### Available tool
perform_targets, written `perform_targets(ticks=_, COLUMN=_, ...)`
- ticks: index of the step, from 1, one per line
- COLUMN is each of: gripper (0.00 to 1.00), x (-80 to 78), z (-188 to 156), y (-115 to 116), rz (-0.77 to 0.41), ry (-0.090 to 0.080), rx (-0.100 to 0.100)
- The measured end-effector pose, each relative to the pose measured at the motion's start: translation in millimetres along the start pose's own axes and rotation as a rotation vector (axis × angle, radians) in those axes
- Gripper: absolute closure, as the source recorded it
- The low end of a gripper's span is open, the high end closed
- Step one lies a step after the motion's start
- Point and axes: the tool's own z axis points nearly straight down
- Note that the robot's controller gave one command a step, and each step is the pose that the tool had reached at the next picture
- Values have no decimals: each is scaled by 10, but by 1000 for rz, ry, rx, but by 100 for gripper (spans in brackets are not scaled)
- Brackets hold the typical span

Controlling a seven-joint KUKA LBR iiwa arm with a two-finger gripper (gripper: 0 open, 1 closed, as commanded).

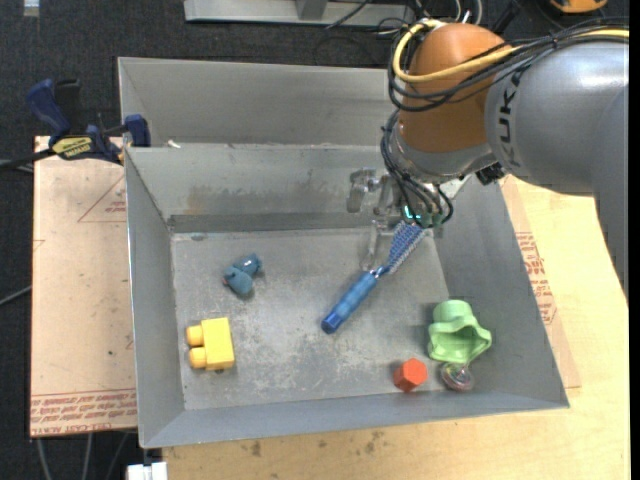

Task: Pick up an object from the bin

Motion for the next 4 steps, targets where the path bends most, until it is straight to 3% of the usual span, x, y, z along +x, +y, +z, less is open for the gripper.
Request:
perform_targets(ticks=1, gripper=0, x=403, z=1010, y=-81, rz=-382, ry=-4, rx=0)
perform_targets(ticks=2, gripper=100, x=388, z=991, y=-82, rz=-381, ry=-8, rx=0)
perform_targets(ticks=3, gripper=100, x=531, z=-812, y=164, rz=-361, ry=-15, rx=2)
perform_targets(ticks=4, gripper=100, x=210, z=-780, y=2, rz=-355, ry=-9, rx=1)
